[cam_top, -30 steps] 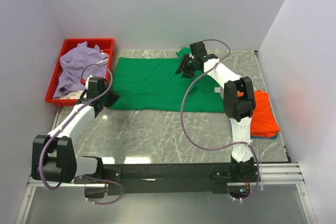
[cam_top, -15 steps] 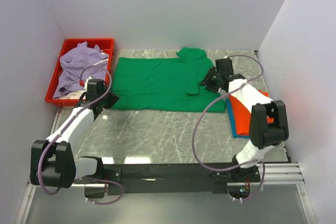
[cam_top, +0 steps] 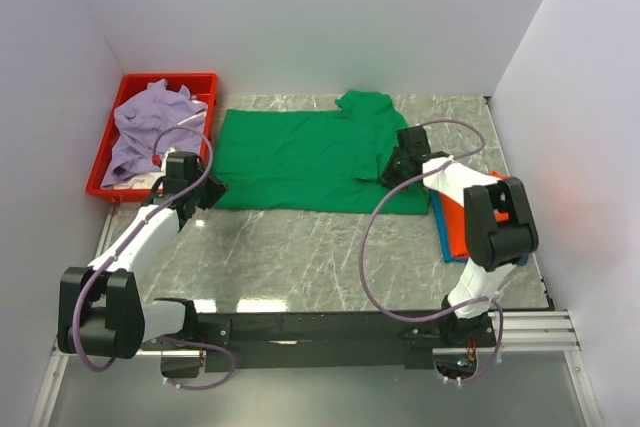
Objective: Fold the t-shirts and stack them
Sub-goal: Fold the tshirt
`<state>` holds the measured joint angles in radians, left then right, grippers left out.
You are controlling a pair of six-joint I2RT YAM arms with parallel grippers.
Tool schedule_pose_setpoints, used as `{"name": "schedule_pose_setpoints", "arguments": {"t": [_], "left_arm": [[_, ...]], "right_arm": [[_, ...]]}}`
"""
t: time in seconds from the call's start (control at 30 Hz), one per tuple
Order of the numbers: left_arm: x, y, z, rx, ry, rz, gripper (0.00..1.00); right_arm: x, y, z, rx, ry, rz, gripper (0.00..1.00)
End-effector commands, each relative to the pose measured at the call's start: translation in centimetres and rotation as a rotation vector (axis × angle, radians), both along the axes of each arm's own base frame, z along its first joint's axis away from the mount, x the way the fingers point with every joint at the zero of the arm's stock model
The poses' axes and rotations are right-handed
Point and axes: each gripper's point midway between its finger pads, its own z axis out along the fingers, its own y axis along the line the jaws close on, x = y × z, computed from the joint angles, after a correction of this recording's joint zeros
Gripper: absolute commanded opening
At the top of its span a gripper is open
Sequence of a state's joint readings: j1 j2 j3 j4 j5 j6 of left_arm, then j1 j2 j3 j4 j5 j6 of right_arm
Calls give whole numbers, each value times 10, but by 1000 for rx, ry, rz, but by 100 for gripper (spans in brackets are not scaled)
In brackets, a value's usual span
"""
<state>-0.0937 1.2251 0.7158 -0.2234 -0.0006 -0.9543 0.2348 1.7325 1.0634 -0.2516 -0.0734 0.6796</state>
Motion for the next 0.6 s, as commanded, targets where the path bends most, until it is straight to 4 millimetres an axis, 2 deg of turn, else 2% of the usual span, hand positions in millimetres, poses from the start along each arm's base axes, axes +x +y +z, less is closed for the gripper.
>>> {"name": "schedule_pose_setpoints", "arguments": {"t": [0.0, 0.2, 0.37, 0.4, 0.43, 0.57], "left_arm": [[8, -1, 17, 1, -60, -15, 32], [8, 1, 18, 10, -56, -13, 32], [9, 1, 20, 11, -59, -13, 32], [9, 1, 20, 11, -57, -13, 32], [9, 2, 19, 13, -54, -12, 32], [8, 3, 18, 14, -50, -10, 32]], "right_arm": [[16, 12, 0, -36, -24, 26, 27], [28, 21, -8, -33, -8, 39, 25], [50, 29, 4, -24, -28, 52, 25], [52, 31, -2, -27, -15, 53, 25], [59, 34, 4, -20, -24, 59, 25], [69, 44, -3, -12, -7, 85, 25]]}}
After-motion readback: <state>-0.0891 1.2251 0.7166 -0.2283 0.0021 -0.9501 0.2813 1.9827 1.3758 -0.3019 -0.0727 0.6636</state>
